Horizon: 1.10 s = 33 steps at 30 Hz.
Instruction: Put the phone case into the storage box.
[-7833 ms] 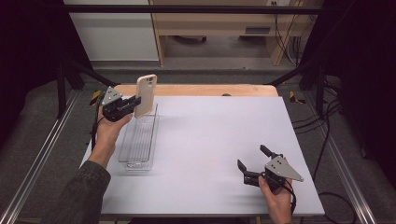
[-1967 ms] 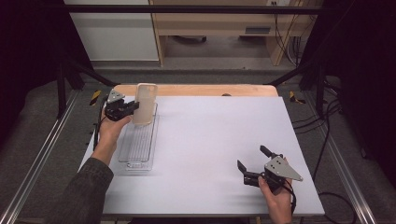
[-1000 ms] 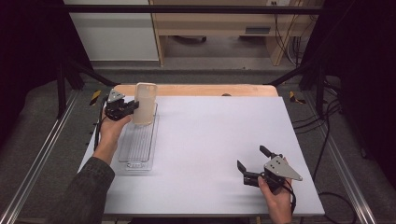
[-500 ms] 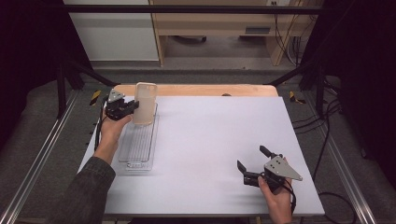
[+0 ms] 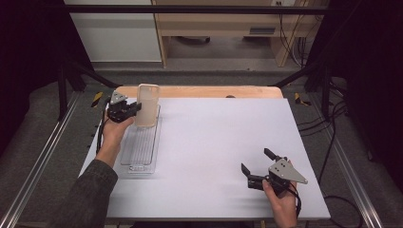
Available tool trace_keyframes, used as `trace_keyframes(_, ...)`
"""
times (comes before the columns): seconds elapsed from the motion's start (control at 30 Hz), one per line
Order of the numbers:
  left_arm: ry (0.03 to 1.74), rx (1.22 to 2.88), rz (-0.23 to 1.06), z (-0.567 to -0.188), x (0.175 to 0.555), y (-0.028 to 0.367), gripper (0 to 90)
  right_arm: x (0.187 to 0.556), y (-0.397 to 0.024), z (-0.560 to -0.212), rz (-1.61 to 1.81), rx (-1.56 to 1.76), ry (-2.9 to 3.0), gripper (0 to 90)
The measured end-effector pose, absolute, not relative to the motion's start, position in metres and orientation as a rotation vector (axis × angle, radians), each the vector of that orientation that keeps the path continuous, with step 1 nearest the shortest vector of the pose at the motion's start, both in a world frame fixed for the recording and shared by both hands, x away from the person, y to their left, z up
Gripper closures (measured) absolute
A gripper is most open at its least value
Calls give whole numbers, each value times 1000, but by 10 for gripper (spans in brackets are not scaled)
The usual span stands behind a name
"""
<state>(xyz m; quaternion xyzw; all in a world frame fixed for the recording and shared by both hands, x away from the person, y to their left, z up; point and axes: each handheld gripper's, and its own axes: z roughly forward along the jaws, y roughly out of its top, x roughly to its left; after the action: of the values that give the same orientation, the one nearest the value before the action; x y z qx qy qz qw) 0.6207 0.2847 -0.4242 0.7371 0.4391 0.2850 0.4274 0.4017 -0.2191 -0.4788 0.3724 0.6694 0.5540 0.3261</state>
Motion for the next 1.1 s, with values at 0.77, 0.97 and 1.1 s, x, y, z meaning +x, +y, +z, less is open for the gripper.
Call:
trace_keyframes(0.77,1103,1741,808,-412,615,296,200,402,-217,-479,1454,972,1759,29)
trace_keyframes(0.97,1079,1738,796,-410,612,294,120,402,-217,-479,1454,972,1758,29)
trace_keyframes(1.1,1057,1749,801,-408,610,291,98,401,-217,-478,1455,971,1756,28)
